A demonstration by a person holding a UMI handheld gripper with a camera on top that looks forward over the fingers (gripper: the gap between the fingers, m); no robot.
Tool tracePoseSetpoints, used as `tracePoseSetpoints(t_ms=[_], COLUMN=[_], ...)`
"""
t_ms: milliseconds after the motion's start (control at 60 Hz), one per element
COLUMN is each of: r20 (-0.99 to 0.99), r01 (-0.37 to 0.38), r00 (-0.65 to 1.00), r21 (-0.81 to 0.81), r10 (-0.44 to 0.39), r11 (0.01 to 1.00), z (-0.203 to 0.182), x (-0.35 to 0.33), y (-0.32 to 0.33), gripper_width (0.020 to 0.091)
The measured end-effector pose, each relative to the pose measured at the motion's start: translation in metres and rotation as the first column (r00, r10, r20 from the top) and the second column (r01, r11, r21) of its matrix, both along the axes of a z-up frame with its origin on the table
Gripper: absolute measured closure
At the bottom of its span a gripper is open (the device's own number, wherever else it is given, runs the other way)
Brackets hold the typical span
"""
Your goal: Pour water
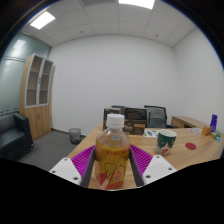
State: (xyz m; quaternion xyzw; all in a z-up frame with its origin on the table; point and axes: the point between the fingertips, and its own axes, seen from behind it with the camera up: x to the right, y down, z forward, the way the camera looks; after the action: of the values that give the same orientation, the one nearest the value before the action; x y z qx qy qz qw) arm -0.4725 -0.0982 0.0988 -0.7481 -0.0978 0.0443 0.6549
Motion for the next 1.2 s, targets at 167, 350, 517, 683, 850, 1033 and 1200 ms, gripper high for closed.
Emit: tracePoseSetpoints(t_ms=[167, 350, 517, 683, 850, 1033, 1200], r20=[-0.024, -0.103, -0.405, -0.869, -0.970, -0.907, -0.897], r01=[0.000, -0.051, -0.076, -0.192, -0.274, -0.294, -0.308], r00=[1.000, 0.994, 0.913, 0.493, -0.015, -0.300, -0.321], r21=[-0.021, -0.071, -0.058, -0.152, -0.231, -0.206, -0.204], r10=[-0.001, 0.044, 0.046, -0.039, -0.244, -0.295, -0.304], r11=[1.000, 0.996, 0.995, 0.969, 0.934, 0.933, 0.929], z=[0.000, 0.006, 0.060, 0.071, 0.052, 0.062, 0.071], x=[0.000, 0.001, 0.024, 0.056, 0.094, 0.109, 0.112], y=[0.004, 0.022, 0.074, 0.128, 0.156, 0.163, 0.156], gripper_width=[0.0584, 0.0632, 0.0631, 0.0632, 0.0634, 0.0633, 0.0633])
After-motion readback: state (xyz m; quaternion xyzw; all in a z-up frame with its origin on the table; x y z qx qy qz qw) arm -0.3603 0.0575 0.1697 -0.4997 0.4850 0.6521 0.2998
